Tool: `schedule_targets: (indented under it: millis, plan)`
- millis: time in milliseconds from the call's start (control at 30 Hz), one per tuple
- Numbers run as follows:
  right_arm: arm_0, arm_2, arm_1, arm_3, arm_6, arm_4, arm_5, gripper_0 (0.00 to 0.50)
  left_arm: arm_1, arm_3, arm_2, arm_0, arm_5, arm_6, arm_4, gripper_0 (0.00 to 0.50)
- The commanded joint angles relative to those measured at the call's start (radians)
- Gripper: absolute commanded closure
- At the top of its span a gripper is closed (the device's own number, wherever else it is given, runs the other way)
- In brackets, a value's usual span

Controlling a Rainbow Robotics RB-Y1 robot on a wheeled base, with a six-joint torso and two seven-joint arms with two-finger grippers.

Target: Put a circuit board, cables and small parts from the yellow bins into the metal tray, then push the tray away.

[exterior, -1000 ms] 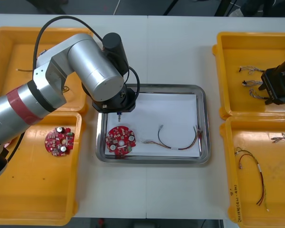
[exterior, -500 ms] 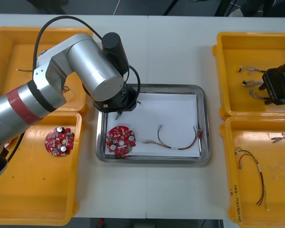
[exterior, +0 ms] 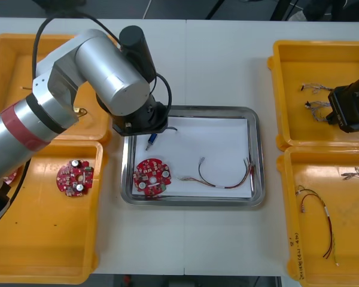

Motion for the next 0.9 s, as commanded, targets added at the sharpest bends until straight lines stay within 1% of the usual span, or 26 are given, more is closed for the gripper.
schedule_targets:
  millis: [33,267,367,467,633,700,800,900]
  plan:
    - [0.049,-0.010,0.020,0.001,-0.017,-0.009,-0.004,0.500,0.040,-0.058,0.072,-0.037,0.075,0.135,0.063,0.000]
    - [0.048,-0.024,-0.002,-0.008,-0.012,-0.024,0.016,0.500,0.108,-0.087,0.175,-0.076,0.203,0.160,0.157,0.000]
    - [0.048,-0.035,-0.015,-0.025,-0.006,-0.030,0.039,0.500,0.134,-0.086,0.221,-0.089,0.243,0.161,0.180,0.000]
    - [0.048,-0.055,-0.031,-0.050,0.000,-0.030,0.078,0.500,0.154,-0.086,0.273,-0.092,0.281,0.163,0.188,0.000]
    - [0.048,-0.099,-0.063,-0.113,0.004,-0.034,0.160,0.500,0.175,-0.086,0.348,-0.092,0.342,0.163,0.168,0.000]
    - [0.048,-0.113,-0.080,-0.143,0.004,-0.038,0.199,0.500,0.183,-0.084,0.377,-0.092,0.348,0.174,0.157,0.000]
    - [0.045,-0.128,-0.117,-0.191,0.006,-0.066,0.260,0.500,0.189,-0.067,0.409,-0.093,0.348,0.191,0.125,0.000]
    - [0.040,-0.150,-0.163,-0.240,0.006,-0.116,0.320,0.500,0.192,-0.031,0.431,-0.102,0.348,0.204,0.097,0.000]
